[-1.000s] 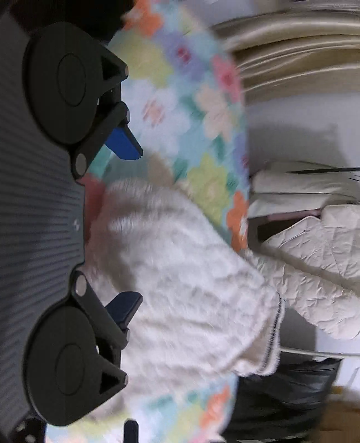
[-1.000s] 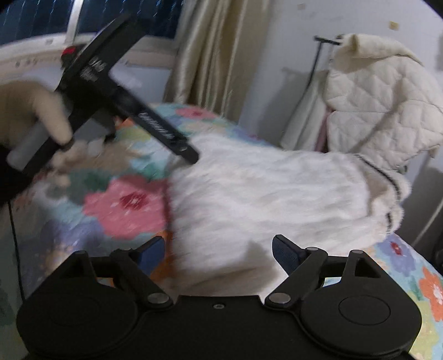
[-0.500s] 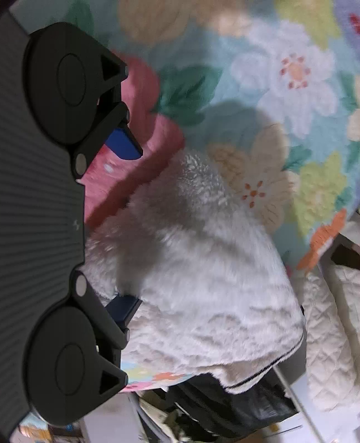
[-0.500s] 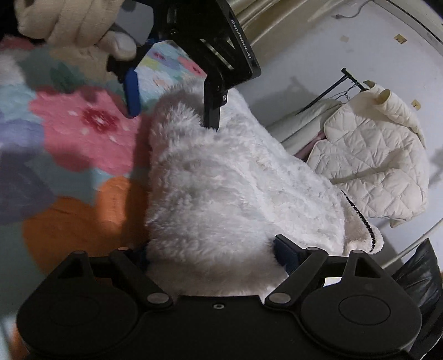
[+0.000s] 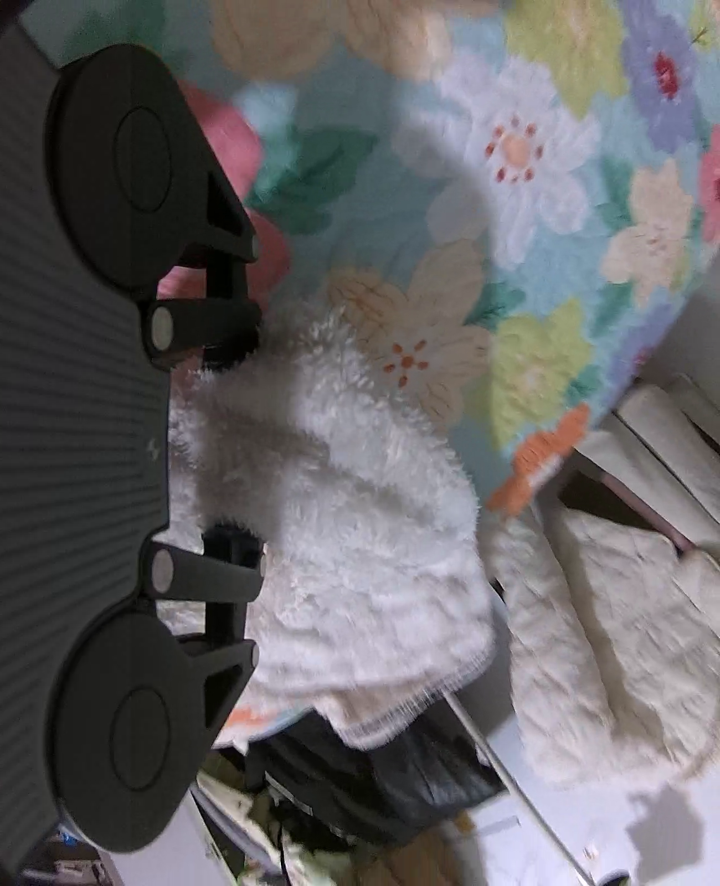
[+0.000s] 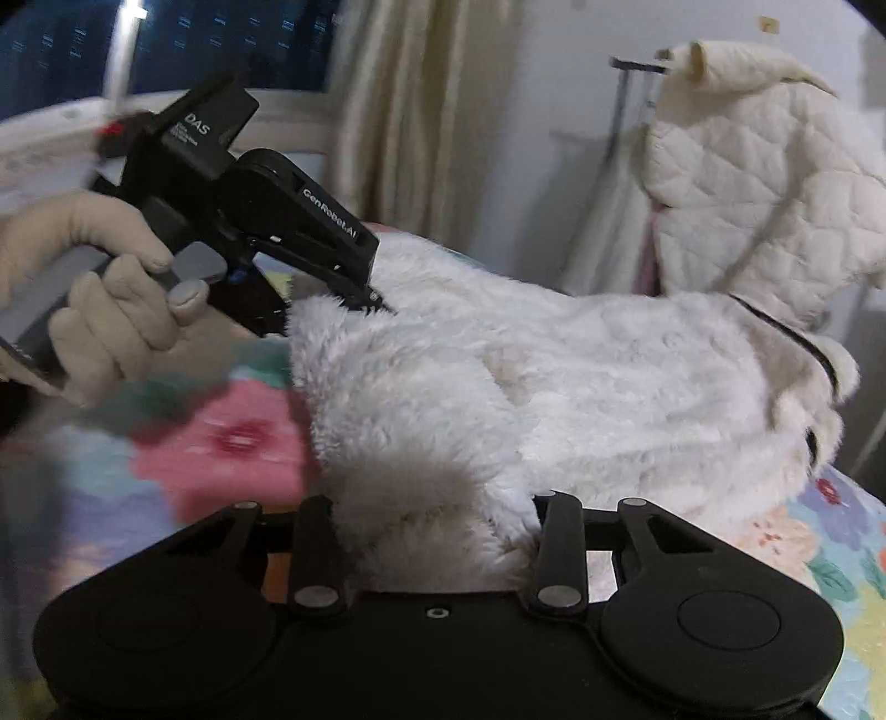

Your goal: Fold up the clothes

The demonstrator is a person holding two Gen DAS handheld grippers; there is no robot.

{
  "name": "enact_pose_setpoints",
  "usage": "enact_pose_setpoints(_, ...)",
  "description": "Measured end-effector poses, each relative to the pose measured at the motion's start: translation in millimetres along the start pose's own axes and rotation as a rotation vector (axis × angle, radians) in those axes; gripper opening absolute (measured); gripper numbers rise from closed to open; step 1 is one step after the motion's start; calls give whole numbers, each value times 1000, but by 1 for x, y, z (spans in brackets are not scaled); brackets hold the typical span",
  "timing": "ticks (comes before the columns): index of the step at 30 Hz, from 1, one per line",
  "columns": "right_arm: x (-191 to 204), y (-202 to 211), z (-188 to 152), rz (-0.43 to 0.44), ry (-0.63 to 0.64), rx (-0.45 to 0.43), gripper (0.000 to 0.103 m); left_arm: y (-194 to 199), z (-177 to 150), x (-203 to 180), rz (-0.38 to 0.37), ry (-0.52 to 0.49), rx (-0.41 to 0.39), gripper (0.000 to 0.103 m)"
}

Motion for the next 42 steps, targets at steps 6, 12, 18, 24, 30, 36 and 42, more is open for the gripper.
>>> enact_pose_setpoints(6,25,45,21,334,-141,-54,42,105,-23,24,9,25,6,43)
enact_pose_setpoints(12,23,53,37,539,-293,-77,42,204,-42,20,135,29,-11,43)
enact_pose_setpoints(18,-4,60,50,556,-407,-141,41,163,-6,-22,82,-110,-42,47)
enact_pose_setpoints(24,-86,45,35,295,-592,-210,41,76,41,-80,-10,-184,-50,68)
enact_pose_setpoints(30,-136,-9,-23,221,-879,-162,41,26,39,-107,14,-193,-42,71)
enact_pose_setpoints(36,-182,-35,-46,263,-996,-163,47,-9,19,-115,142,-355,-43,76)
enact_pose_setpoints(42,-202,-29,-54,81,-917,-56,77,-74,13,-102,372,-540,4,84)
Point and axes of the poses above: each gripper's, at about its wrist camera, not at the fingertips, and y roughly against the way its jaws point, x to its left, z to its top, the point moved 3 cm from there along -y, roughly the way its jaws point, and after that the axes turned 12 degrees about y, right-handed, at the moved point
